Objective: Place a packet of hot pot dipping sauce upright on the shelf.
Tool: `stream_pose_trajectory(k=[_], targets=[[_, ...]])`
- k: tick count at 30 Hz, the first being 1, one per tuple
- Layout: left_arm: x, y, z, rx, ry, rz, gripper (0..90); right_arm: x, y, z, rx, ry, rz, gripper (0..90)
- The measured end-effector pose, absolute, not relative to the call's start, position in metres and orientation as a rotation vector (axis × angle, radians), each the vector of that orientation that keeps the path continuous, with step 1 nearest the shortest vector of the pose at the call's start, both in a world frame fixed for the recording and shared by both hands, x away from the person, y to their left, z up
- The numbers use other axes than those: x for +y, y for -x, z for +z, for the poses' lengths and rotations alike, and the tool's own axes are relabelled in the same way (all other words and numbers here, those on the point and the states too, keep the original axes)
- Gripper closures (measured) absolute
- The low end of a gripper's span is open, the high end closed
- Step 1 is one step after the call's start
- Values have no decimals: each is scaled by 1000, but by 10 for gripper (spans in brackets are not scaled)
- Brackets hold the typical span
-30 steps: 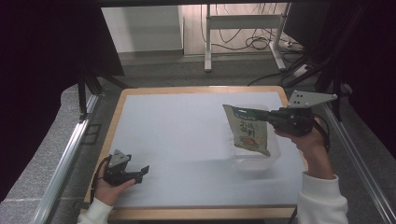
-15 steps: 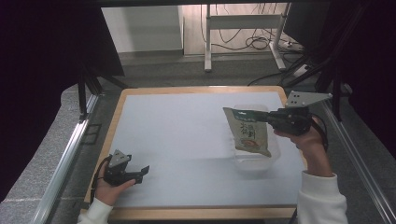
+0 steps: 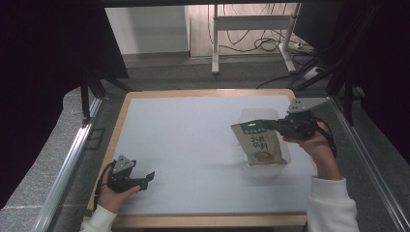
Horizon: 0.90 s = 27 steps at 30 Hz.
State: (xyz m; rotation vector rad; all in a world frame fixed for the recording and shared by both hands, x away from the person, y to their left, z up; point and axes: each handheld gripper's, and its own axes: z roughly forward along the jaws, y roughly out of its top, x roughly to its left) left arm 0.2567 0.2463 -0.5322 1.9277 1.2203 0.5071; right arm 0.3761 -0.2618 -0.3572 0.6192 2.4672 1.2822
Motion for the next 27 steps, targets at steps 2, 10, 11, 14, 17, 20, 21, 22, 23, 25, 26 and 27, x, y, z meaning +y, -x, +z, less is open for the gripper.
stream_pose_trajectory(k=[2, 10, 11, 14, 17, 20, 21, 22, 23, 25, 26, 27], targets=[[247, -257, -532, 1218, -1933, 506, 131, -260, -378, -360, 2475, -636, 1236, 891], [247, -257, -532, 1218, -1934, 509, 131, -256, -380, -365, 2481, -696, 1122, 789], [247, -257, -532, 1218, -1934, 509, 131, -256, -380, -365, 2481, -696, 1122, 789], [246, -257, -532, 1220, -1929, 508, 131, -252, -377, -364, 2463, -686, 1107, 696], [246, -257, -532, 1220, -1928, 509, 131, -245, -376, -363, 2444, -693, 1091, 578], [247, -257, -532, 1224, -1926, 506, 131, -232, -372, -361, 2368, -706, 1100, 416], [247, -257, -532, 1224, -1926, 506, 131, -232, -372, -361, 2368, -706, 1100, 416], [247, -257, -531, 1228, -1921, 504, 131, -227, -370, -358, 2332, -716, 1141, 384], [247, -257, -531, 1228, -1921, 504, 131, -227, -370, -358, 2332, -716, 1141, 384], [246, -257, -531, 1224, -1925, 501, 131, -223, -368, -356, 2314, -723, 1199, 363], [246, -256, -531, 1222, -1928, 499, 131, -221, -368, -355, 2312, -723, 1226, 354], [245, -256, -531, 1220, -1926, 500, 131, -219, -367, -355, 2310, -725, 1252, 350]])
